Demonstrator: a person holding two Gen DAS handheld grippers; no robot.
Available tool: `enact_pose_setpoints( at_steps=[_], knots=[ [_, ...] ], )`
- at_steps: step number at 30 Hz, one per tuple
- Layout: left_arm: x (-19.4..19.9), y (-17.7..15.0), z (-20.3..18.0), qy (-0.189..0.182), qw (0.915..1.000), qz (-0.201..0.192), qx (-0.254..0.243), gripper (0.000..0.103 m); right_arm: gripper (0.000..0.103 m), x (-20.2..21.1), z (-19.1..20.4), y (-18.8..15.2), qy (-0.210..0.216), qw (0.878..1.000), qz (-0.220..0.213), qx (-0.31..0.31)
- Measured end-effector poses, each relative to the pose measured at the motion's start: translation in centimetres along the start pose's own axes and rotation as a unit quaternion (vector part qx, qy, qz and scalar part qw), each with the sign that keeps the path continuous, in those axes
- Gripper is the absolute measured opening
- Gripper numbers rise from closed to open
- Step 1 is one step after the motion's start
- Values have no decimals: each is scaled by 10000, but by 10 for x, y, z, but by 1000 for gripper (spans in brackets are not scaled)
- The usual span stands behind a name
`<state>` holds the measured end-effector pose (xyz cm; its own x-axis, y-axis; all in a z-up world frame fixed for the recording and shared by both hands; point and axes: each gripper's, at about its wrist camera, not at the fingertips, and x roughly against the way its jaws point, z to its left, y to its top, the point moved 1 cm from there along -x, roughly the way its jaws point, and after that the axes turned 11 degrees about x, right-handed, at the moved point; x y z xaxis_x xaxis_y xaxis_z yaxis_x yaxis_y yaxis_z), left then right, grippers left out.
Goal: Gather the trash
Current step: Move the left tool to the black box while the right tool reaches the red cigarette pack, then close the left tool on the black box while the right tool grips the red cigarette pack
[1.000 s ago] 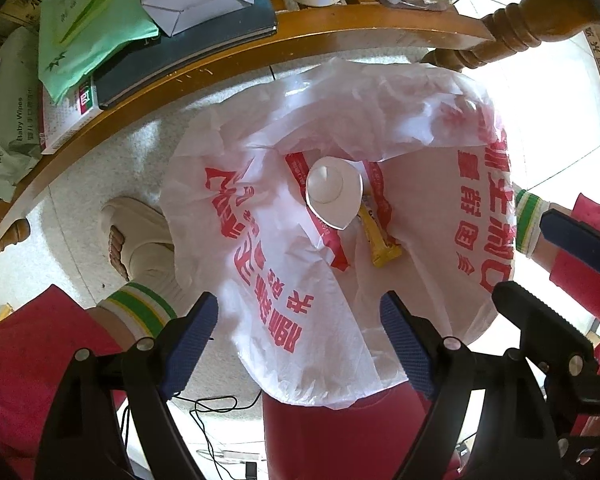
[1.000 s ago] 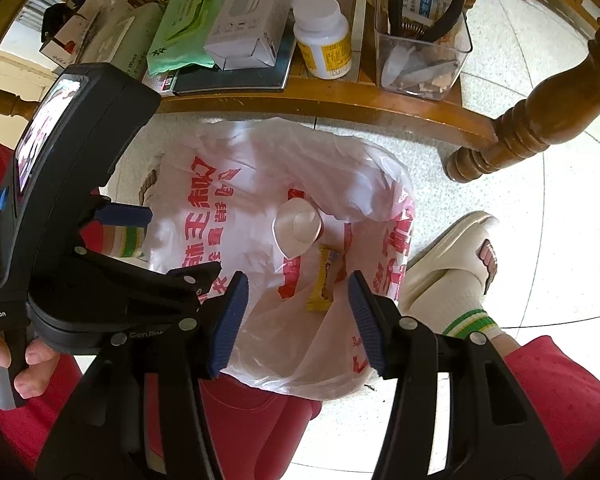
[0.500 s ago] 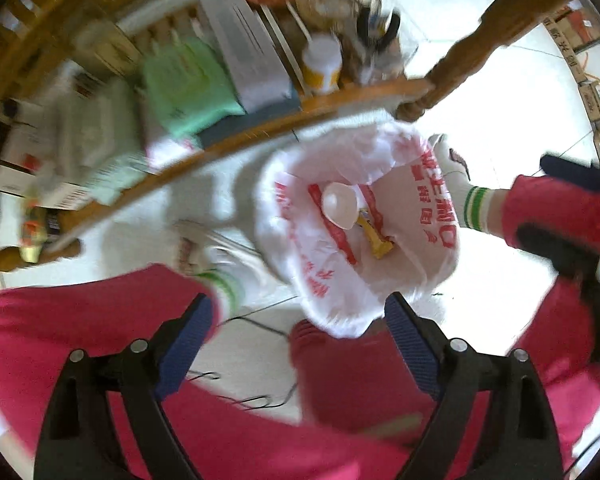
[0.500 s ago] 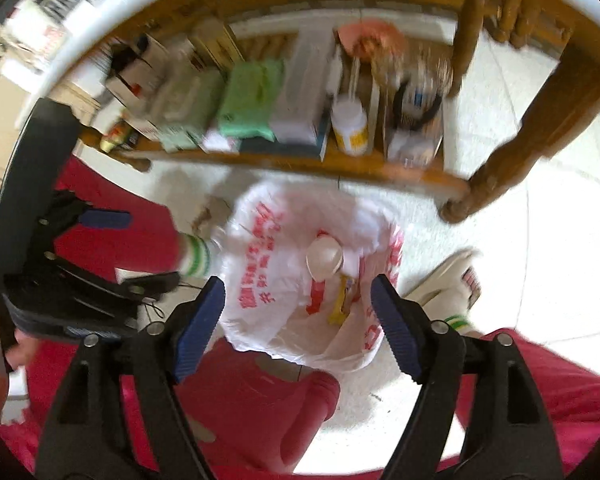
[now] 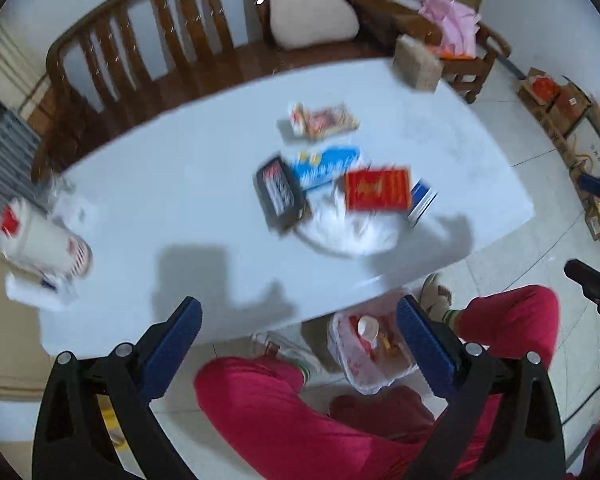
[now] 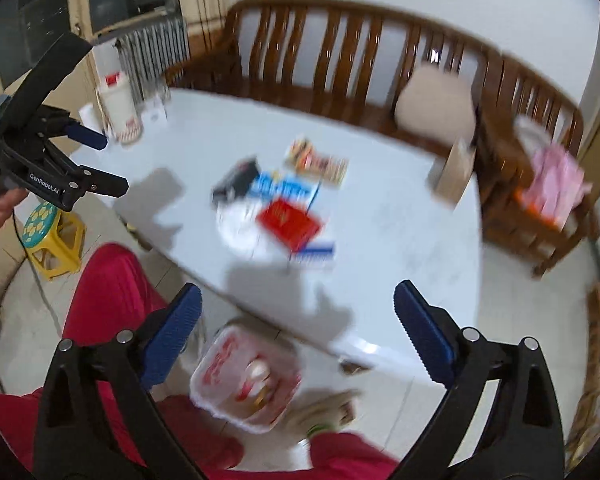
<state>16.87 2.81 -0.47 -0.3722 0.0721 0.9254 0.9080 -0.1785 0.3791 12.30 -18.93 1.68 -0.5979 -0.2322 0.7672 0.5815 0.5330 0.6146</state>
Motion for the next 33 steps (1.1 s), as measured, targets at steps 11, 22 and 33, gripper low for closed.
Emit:
enact_pose_setpoints(
  at_steps=[11,22,33],
  knots=[
    [24,50,-23,145,9987,97,-484,95,95,9,-15,65,143,9981,-86,595],
    [-32,89,-25,236,9971,501,-529,95,95,-35,-13,94,439,9924,227,1125],
    [-115,104,-8,265,9939,962,-464,95,95,-102,-18,92,715,9855,765,1335]
  ],
)
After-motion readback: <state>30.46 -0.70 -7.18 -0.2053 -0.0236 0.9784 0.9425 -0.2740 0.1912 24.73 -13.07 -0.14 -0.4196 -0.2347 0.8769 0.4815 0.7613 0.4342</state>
